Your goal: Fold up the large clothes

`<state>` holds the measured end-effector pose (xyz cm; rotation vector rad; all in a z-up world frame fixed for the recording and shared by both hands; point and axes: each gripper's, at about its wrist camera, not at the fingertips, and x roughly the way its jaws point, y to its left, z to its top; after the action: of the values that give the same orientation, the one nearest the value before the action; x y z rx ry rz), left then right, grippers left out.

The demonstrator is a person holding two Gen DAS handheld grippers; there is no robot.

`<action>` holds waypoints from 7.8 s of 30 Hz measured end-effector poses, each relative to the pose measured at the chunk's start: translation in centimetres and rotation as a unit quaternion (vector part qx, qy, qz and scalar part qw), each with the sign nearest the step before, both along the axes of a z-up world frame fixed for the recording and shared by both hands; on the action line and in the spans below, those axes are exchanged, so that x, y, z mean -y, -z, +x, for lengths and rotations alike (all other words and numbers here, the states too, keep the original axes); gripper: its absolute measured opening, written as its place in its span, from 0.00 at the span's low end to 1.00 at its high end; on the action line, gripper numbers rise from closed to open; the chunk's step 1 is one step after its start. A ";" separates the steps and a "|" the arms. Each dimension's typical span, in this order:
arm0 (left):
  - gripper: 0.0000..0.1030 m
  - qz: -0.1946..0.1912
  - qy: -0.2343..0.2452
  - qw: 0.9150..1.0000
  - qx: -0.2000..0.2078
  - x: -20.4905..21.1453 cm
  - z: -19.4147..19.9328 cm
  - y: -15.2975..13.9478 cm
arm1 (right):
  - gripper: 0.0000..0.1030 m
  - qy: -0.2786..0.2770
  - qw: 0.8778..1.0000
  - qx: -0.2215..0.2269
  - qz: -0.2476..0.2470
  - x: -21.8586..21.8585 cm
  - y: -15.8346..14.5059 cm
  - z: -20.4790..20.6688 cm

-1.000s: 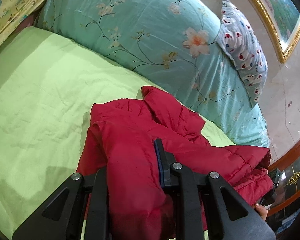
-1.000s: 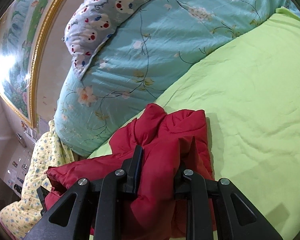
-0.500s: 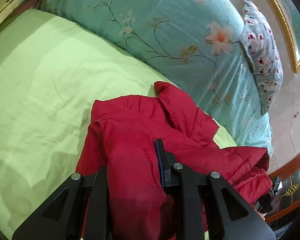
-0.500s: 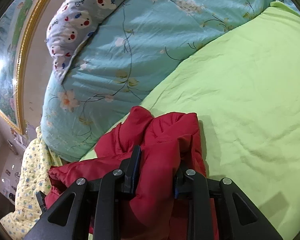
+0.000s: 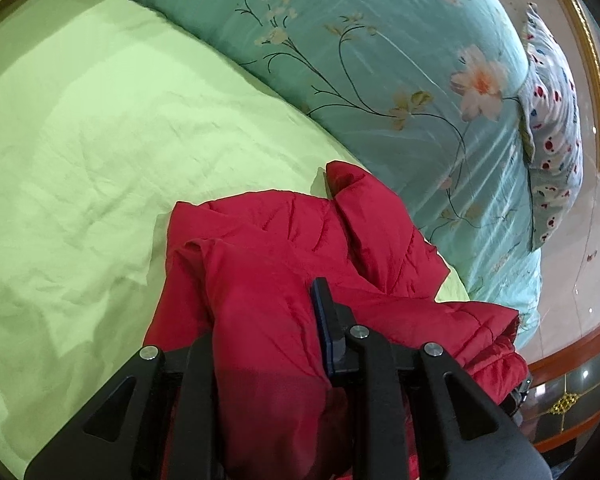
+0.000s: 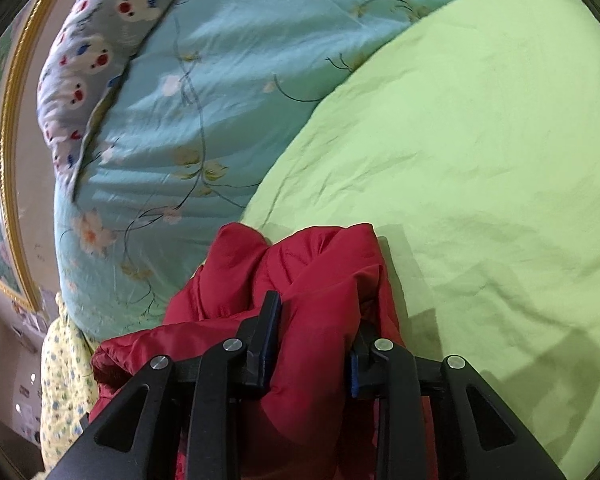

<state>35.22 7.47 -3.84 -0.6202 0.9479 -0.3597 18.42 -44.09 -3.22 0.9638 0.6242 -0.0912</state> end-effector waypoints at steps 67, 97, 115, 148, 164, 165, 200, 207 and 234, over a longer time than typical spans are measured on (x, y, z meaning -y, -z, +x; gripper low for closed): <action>0.39 0.280 0.106 0.949 0.096 12.9 -0.1 -0.5 | 0.64 0.001 0.982 0.078 -0.172 -3.1 -7.3 -1.8; 0.39 0.198 0.059 0.977 0.056 6.8 4.1 1.3 | 0.77 -0.135 0.954 -0.059 -0.260 -7.7 0.7 9.7; 0.56 0.198 0.043 0.973 0.109 3.4 -3.6 -2.6 | 0.78 -0.131 0.952 -0.025 -0.275 -7.8 -2.5 4.7; 0.84 -0.059 0.062 0.996 -0.008 -3.3 -1.2 5.4 | 0.95 -0.198 0.977 -0.065 -0.039 0.0 4.7 3.3; 0.48 -0.012 0.088 0.995 0.037 -1.5 -2.7 3.2 | 0.48 -0.268 0.961 -0.058 -0.043 -3.0 2.9 3.3; 0.46 -0.007 0.088 0.995 0.042 -1.3 -3.1 2.7 | 0.46 -0.268 0.961 -0.058 -0.046 -3.2 2.6 2.9; 0.44 0.042 0.138 0.989 0.044 -3.9 -18.7 0.6 | 0.46 -0.287 0.955 -0.066 -0.043 -7.7 0.3 -10.1; 0.66 0.143 0.089 0.985 0.049 -2.2 -17.4 1.6 | 0.66 -0.245 0.964 -0.083 -0.059 -7.1 2.0 -9.4; 0.83 0.259 0.053 0.954 0.143 2.8 -25.5 -3.9 | 0.82 -0.123 0.966 -0.036 -0.226 -9.2 -4.8 -15.1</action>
<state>9.69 4.66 0.04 -0.0332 0.7535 -0.2709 3.27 -34.85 1.58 0.4397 0.7461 -0.0447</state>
